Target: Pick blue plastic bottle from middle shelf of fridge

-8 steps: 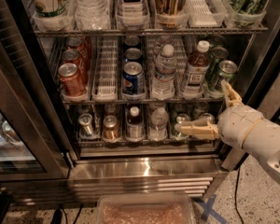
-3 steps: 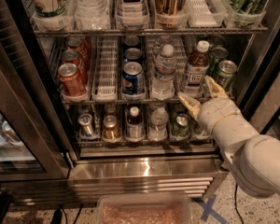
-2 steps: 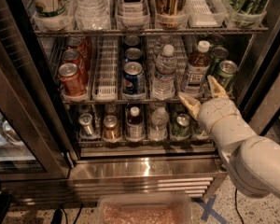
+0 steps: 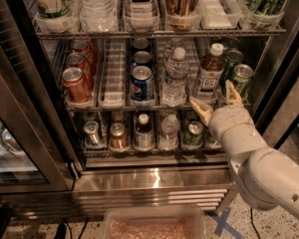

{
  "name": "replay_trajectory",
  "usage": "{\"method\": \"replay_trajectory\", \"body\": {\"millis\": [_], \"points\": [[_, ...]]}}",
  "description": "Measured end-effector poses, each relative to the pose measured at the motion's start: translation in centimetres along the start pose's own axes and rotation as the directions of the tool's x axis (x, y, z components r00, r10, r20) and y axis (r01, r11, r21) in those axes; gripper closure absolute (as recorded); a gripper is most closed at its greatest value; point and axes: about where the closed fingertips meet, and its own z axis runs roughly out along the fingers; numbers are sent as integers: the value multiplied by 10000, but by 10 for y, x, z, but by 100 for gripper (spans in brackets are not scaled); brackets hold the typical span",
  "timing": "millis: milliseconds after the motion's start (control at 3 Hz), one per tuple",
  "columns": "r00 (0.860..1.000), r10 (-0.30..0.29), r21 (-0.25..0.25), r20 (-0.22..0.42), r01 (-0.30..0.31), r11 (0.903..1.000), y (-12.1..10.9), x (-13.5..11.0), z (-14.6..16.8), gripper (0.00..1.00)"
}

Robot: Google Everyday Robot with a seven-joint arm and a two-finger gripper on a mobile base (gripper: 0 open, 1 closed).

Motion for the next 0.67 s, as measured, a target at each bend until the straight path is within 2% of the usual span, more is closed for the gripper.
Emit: {"method": "replay_trajectory", "body": {"millis": [667], "points": [[9942, 1013, 107, 359, -1017, 9948, 4, 1, 17, 29]]}}
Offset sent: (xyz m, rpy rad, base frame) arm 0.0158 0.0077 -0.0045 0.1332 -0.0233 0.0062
